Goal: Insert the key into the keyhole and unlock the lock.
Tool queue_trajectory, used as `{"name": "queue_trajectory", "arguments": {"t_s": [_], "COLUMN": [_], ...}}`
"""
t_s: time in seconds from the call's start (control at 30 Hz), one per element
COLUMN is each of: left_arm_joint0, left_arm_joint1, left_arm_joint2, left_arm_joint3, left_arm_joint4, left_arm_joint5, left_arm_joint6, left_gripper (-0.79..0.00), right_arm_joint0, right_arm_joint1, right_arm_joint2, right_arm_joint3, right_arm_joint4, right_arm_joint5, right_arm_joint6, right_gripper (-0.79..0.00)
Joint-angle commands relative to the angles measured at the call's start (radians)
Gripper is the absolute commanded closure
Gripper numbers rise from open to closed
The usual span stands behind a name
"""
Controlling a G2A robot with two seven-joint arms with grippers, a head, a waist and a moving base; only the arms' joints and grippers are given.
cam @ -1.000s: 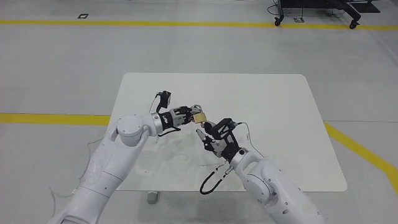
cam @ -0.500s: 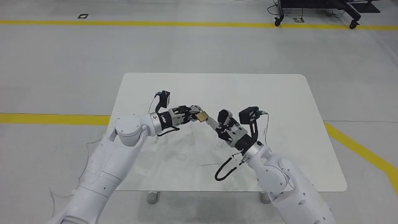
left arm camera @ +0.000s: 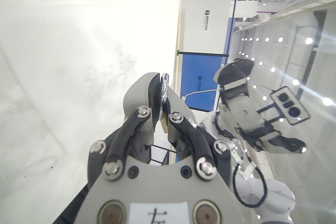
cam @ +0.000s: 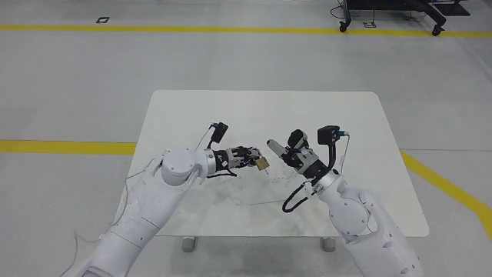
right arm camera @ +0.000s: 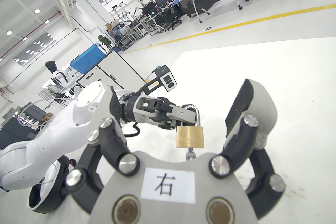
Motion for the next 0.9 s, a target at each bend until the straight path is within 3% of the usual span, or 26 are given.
{"name": "queue_trajectory", "arguments": {"t_s": [0.0,0.13,0.3,0.4,0.47,0.53,0.73,0.87], "left_arm_joint0": [-0.011,-0.036,-0.055,-0.059,-0.060,-0.056,-0.020,0.038], "left_arm_joint1": [-0.008,-0.024,-0.034,-0.033,-0.031,-0.028,-0.011,0.009], "left_arm_joint2": [0.044,0.117,0.137,0.132,0.123,0.111,0.050,-0.021], "left_arm_joint3": [0.008,0.027,0.050,0.056,0.055,0.048,-0.015,-0.099], "left_arm_joint4": [0.062,0.160,0.180,0.184,0.183,0.184,0.182,0.245], "left_arm_joint5": [0.039,0.097,0.123,0.121,0.121,0.118,0.082,0.018], "left_arm_joint6": [0.026,0.067,0.067,0.055,0.046,0.047,0.066,0.193], "left_gripper": [0.000,0.000,0.000,-0.345,-0.680,-0.782,-0.785,-0.785], "right_arm_joint0": [0.000,0.000,0.000,0.000,0.000,0.000,0.000,0.002], "right_arm_joint1": [0.000,0.000,0.000,0.000,0.000,0.000,0.000,-0.004], "right_arm_joint2": [0.000,0.000,0.000,0.000,0.000,0.000,0.000,0.005], "right_arm_joint3": [0.000,0.000,0.000,0.000,0.000,0.000,0.000,0.005], "right_arm_joint4": [0.000,0.000,0.000,0.000,0.000,0.000,0.000,0.043], "right_arm_joint5": [0.000,0.000,0.000,0.000,0.000,0.000,0.000,0.021], "right_arm_joint6": [0.000,0.000,0.000,0.000,0.000,0.000,0.000,-0.030], "right_gripper": [-0.785,-0.785,-0.785,-0.785,-0.785,-0.785,-0.785,-0.785]}}
